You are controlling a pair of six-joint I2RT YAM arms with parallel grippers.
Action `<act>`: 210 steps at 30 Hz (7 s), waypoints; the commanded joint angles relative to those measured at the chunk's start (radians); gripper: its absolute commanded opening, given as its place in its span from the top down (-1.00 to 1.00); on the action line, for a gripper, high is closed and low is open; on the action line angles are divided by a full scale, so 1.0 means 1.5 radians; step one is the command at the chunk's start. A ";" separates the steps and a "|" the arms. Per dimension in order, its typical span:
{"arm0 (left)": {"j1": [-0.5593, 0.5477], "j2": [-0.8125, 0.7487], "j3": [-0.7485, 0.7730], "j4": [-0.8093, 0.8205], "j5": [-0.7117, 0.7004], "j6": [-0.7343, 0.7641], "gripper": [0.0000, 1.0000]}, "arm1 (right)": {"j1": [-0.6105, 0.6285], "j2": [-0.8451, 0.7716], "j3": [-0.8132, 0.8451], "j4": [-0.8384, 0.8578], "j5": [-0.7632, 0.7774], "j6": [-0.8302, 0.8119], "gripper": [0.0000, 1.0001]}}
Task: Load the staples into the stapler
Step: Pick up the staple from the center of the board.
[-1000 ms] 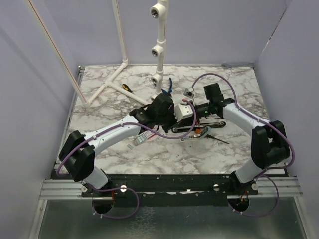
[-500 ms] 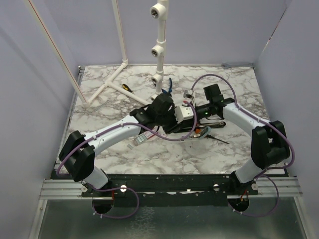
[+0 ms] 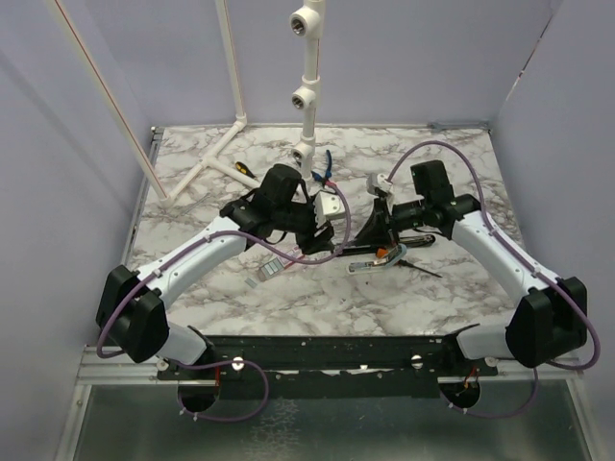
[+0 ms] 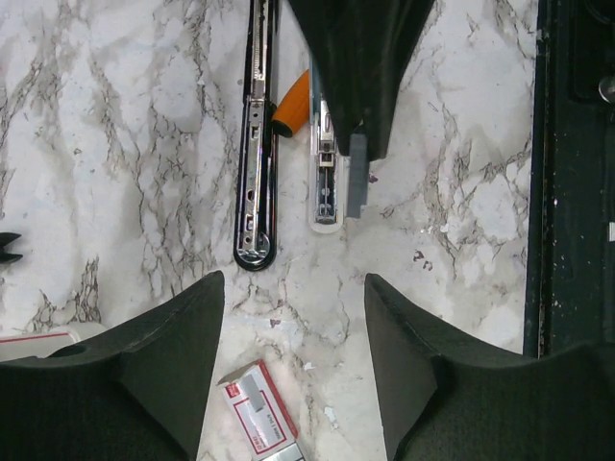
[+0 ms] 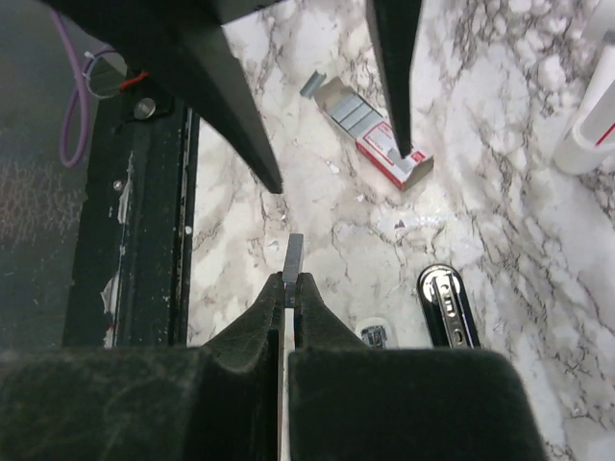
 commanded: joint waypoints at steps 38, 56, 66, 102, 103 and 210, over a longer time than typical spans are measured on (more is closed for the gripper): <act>0.031 0.170 0.123 0.057 0.474 -0.378 -0.43 | 0.012 -0.166 -0.024 -0.082 -0.018 -0.271 0.98; 0.023 0.201 0.146 0.057 0.507 -0.378 0.00 | 0.016 -0.179 -0.034 -0.097 -0.057 -0.287 0.98; 0.024 0.202 0.145 0.058 0.518 -0.374 0.14 | 0.016 -0.174 -0.028 -0.119 -0.075 -0.300 0.98; 0.034 0.175 0.110 0.066 0.554 -0.406 0.01 | 0.016 -0.226 -0.076 -0.023 -0.064 -0.317 0.91; 0.034 0.174 0.110 0.066 0.555 -0.409 0.04 | 0.016 -0.226 -0.078 -0.020 -0.064 -0.321 0.90; -0.027 -0.007 -0.017 0.085 -0.035 0.016 1.00 | 0.063 -0.143 -0.093 0.231 0.123 0.033 -0.10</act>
